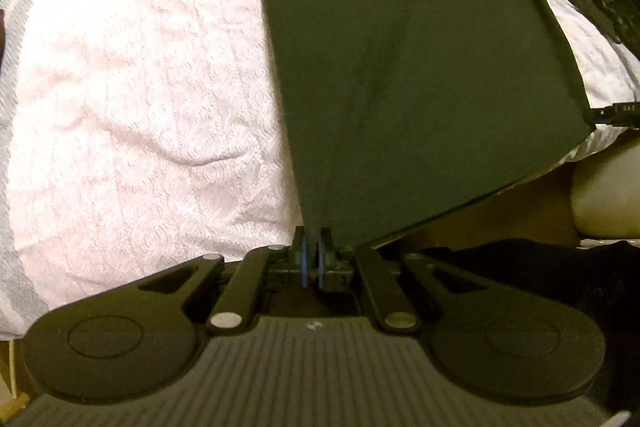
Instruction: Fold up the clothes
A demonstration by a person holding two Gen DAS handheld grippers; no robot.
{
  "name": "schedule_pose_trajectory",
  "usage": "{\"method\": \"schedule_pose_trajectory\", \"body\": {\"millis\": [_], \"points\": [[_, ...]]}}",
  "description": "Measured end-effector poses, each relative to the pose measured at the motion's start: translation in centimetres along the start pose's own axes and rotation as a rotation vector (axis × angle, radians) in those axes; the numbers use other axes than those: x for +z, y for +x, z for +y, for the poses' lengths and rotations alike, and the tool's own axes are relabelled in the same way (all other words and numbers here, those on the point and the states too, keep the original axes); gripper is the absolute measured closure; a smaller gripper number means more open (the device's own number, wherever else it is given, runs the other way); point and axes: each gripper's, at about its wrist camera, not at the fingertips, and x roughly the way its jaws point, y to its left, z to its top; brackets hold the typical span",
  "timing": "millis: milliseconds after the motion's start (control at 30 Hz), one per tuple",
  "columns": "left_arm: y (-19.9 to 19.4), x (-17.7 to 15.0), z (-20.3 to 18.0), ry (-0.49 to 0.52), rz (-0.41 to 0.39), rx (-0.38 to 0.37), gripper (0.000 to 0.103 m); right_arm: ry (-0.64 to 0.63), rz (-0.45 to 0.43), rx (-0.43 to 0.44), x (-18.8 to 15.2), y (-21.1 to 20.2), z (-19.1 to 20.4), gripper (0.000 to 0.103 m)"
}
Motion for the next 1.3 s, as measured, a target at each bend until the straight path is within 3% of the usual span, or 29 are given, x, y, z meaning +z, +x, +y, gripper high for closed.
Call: {"method": "schedule_pose_trajectory", "body": {"millis": [200,367,433,467,500,533,767,933,1067,1133,1233,1300], "points": [[2.2,0.2,-2.1,0.039,0.024,0.025,0.100,0.087,-0.021,0.089,0.2,0.3,-2.1,0.062],[3.5,-0.2,-0.5,-0.010,0.036,0.027,0.100,0.215,-0.075,0.159,0.4,-0.9,-4.3,0.062],[3.7,-0.1,-0.6,-0.012,0.040,0.023,0.100,0.194,-0.035,0.173,0.5,-0.3,-4.2,0.062],[3.8,0.0,-0.7,-0.008,0.043,0.021,0.100,0.174,-0.015,0.177,0.7,0.0,-3.9,0.063],[3.7,0.1,-0.8,0.003,0.045,0.020,0.100,0.151,-0.003,0.178,0.9,0.0,-3.5,0.071],[3.3,0.1,-0.8,0.010,0.042,0.016,0.100,0.127,0.004,0.169,1.1,-0.3,-3.0,0.103],[2.3,-0.1,-0.7,0.009,0.026,0.000,0.100,-0.049,0.066,0.065,1.4,-4.7,-1.1,0.103],[4.2,-0.1,-0.8,0.001,0.073,-0.001,0.100,-0.006,0.210,-0.048,-0.3,-2.1,-2.5,0.103],[3.8,-0.3,0.0,-0.021,0.104,0.039,0.095,-0.033,0.117,-0.100,0.1,-4.0,-1.6,0.103],[3.2,-0.5,0.6,-0.025,0.095,0.076,0.094,-0.070,0.077,-0.131,0.9,-4.7,-0.7,0.094],[1.6,0.3,1.8,-0.051,0.032,0.115,0.084,-0.135,0.032,-0.152,2.5,-5.3,1.3,0.049],[0.7,1.4,2.5,-0.058,-0.025,0.129,0.078,-0.189,0.000,-0.147,4.0,-5.2,3.7,0.047]]}}
